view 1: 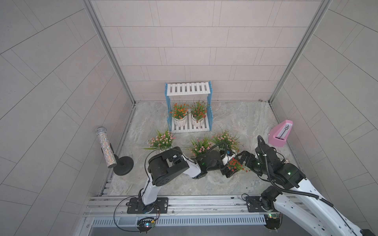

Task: Place the baby's breath potted plants on the rack by color
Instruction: Pick up the baby's breath potted plant from the center of the board.

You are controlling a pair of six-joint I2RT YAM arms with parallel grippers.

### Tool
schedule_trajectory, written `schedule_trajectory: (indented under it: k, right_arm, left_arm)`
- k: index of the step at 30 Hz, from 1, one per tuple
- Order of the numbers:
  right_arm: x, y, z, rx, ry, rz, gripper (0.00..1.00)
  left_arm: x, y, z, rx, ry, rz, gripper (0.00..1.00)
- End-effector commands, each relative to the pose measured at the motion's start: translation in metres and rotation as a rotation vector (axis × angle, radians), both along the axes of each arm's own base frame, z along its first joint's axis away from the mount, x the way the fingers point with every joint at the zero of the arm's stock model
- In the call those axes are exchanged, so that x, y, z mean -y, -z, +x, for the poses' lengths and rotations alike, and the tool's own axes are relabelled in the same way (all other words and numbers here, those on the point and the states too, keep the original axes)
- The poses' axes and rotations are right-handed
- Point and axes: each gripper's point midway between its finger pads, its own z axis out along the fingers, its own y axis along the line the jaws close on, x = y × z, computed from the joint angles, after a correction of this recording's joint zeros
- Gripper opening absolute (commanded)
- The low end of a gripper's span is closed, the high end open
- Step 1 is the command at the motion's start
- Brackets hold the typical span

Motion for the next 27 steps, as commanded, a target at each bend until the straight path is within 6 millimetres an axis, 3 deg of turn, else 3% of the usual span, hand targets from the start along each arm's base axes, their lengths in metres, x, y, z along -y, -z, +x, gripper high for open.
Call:
schedule_trajectory:
  k: [1,6,11,18,27]
  right_arm:
    - [0.007,-0.011,0.002,0.033,0.016,-0.027,0.94]
    - [0.020,-0.031,0.005,0.094,0.013,-0.114,0.89]
    - [0.035,-0.061,0.011,0.178,0.011,-0.213,0.89]
    - [0.051,-0.103,0.021,0.297,0.024,-0.323,0.90]
    - [0.061,-0.144,0.029,0.408,0.046,-0.379,0.90]
  left_arm:
    - [0.000,0.015,0.004,-0.023,-0.006,0.036,0.91]
    - [-0.003,0.006,0.003,-0.023,-0.008,0.023,0.85]
    - [-0.009,-0.018,0.003,-0.007,-0.023,0.010,0.85]
    - [-0.021,-0.066,0.002,0.006,-0.049,0.020,0.86]
    - [-0.043,-0.127,0.005,-0.023,-0.093,0.015,0.85]
